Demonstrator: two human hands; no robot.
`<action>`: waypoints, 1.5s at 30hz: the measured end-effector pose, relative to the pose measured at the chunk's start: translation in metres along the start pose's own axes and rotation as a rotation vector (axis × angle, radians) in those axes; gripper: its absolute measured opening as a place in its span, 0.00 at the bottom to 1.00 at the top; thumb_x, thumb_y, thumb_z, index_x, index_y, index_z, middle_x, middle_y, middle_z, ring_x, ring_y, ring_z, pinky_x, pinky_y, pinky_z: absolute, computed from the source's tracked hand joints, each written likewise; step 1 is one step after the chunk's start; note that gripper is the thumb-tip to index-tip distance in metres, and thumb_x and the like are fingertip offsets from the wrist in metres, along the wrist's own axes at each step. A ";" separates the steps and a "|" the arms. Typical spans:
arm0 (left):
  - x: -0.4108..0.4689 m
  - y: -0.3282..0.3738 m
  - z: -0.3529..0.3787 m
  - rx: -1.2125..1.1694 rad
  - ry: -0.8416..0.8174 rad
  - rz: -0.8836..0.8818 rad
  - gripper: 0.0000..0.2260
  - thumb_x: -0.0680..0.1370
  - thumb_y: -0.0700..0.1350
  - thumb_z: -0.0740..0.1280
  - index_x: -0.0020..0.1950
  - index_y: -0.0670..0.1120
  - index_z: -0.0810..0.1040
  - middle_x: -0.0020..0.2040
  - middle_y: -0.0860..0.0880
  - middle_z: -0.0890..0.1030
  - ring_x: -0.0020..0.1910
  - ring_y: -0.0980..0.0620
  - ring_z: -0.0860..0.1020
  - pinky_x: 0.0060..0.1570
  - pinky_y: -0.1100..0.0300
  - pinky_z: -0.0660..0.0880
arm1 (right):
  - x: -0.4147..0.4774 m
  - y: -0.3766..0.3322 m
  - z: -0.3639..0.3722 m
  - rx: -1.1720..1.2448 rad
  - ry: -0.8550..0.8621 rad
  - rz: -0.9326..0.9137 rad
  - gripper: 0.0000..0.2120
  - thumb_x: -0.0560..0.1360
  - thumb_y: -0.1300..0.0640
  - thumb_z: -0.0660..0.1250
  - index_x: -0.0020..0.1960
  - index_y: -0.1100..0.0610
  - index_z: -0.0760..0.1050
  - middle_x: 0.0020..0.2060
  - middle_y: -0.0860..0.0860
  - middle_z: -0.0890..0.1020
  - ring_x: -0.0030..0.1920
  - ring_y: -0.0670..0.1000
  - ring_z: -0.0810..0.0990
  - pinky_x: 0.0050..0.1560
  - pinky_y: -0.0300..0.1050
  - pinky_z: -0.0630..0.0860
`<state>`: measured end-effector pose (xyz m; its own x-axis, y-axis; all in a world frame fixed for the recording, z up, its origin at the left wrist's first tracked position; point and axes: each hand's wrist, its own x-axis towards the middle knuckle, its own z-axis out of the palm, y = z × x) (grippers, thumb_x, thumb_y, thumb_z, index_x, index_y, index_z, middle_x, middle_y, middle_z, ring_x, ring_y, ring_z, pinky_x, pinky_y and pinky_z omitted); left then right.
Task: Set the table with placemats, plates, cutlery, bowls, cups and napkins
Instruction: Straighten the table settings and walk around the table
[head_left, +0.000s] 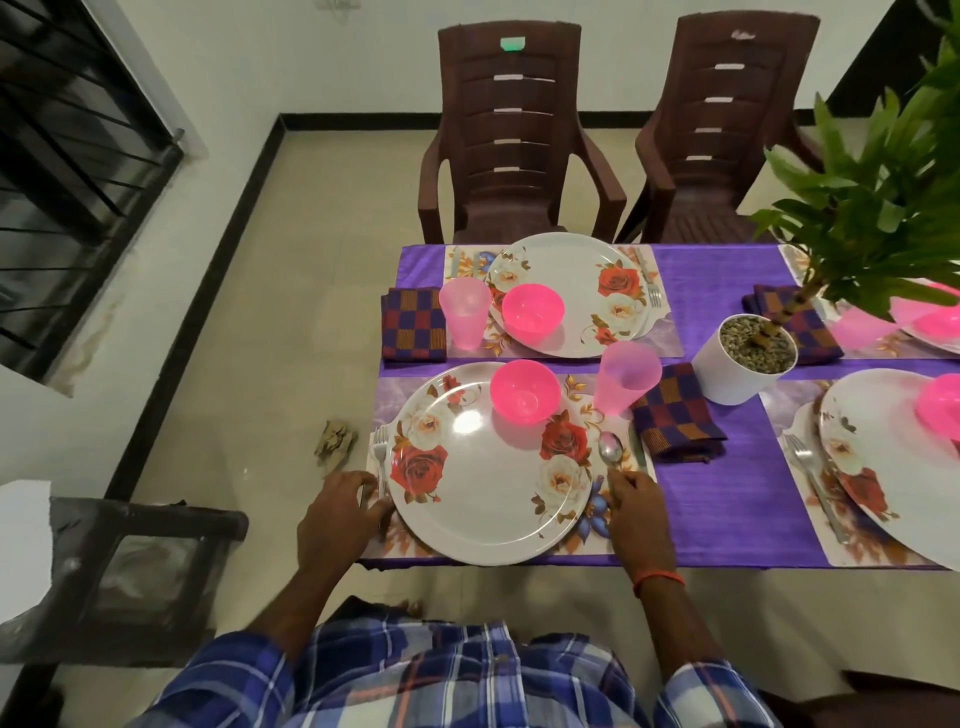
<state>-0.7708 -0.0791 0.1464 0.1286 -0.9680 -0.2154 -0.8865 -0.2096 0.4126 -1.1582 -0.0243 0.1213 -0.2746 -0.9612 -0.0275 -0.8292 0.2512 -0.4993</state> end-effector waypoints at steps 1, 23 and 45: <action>0.001 -0.001 -0.002 0.005 0.001 0.011 0.19 0.76 0.59 0.74 0.63 0.53 0.79 0.66 0.51 0.78 0.56 0.50 0.80 0.53 0.51 0.78 | 0.000 0.000 0.000 -0.007 0.006 -0.006 0.11 0.73 0.68 0.72 0.56 0.64 0.80 0.49 0.60 0.82 0.49 0.56 0.79 0.50 0.44 0.73; 0.068 0.024 -0.045 -0.028 -0.102 0.863 0.28 0.73 0.61 0.69 0.70 0.53 0.71 0.72 0.48 0.74 0.69 0.46 0.73 0.60 0.41 0.76 | -0.087 -0.123 -0.015 -0.008 0.311 0.422 0.26 0.73 0.51 0.75 0.70 0.51 0.74 0.65 0.53 0.76 0.66 0.58 0.69 0.65 0.56 0.68; 0.008 0.034 -0.042 0.039 -0.321 1.236 0.28 0.73 0.58 0.72 0.70 0.51 0.71 0.74 0.48 0.71 0.72 0.44 0.69 0.65 0.39 0.71 | -0.227 -0.190 -0.002 -0.011 0.410 0.702 0.28 0.75 0.44 0.71 0.72 0.46 0.69 0.67 0.49 0.71 0.71 0.54 0.63 0.69 0.55 0.63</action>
<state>-0.7809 -0.0993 0.1959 -0.8951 -0.4375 0.0860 -0.3522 0.8120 0.4654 -0.9391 0.1467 0.2245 -0.8872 -0.4613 -0.0111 -0.4012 0.7831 -0.4751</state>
